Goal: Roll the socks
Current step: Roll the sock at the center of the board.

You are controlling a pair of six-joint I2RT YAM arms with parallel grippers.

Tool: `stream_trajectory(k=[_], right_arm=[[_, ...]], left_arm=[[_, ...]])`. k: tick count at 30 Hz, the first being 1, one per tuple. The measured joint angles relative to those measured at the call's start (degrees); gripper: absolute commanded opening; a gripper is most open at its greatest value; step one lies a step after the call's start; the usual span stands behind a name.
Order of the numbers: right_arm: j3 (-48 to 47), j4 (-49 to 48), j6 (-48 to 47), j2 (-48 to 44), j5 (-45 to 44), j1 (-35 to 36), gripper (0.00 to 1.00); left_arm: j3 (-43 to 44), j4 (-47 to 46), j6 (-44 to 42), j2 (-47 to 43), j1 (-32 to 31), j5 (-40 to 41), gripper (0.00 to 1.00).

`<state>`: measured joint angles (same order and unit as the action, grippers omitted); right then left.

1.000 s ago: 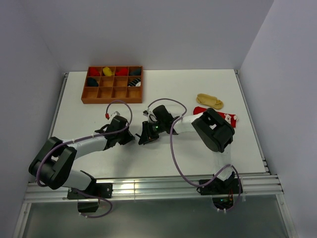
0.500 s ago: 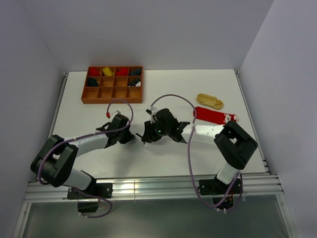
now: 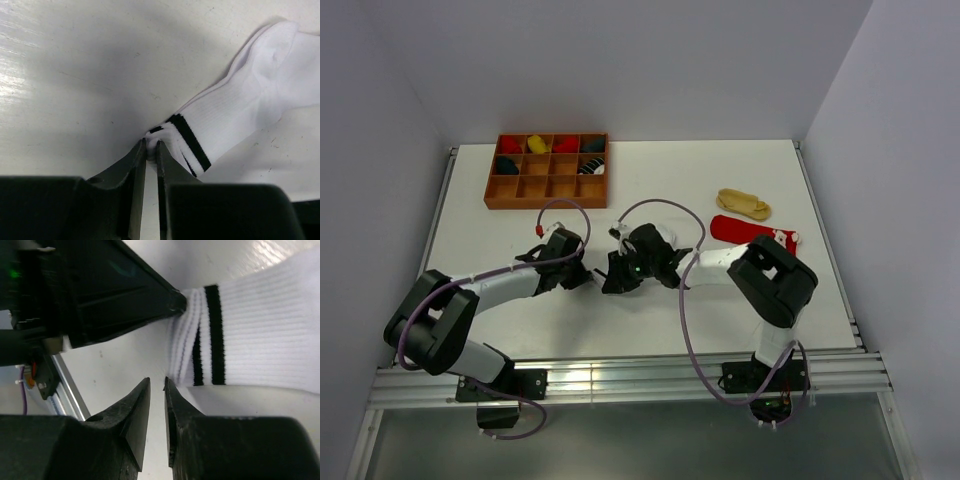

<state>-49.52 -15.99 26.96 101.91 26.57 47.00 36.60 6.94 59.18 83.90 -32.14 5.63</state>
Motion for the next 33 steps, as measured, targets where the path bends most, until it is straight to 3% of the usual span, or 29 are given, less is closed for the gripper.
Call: stream_trajectory(k=[8, 15, 23, 33], right_arm=[[0.00, 0.22, -0.04, 2.05, -1.55, -0.02, 0.25], [0.20, 1.03, -1.97, 1.07, -3.72, 0.09, 0.32], [2.91, 0.85, -8.83, -7.91, -14.91, 5.09, 0.41], [4.33, -0.37, -14.05, -7.65, -24.63, 9.46, 0.47]], left_arm=[[0.20, 0.24, -0.04, 0.11, -0.13, 0.17, 0.18], [0.81, 1.07, -0.22, 0.37, -0.22, 0.24, 0.18], [1.64, 2.19, -0.57, 0.76, -0.31, 0.31, 0.18], [2.10, 2.78, -0.72, 1.03, -0.37, 0.28, 0.18]])
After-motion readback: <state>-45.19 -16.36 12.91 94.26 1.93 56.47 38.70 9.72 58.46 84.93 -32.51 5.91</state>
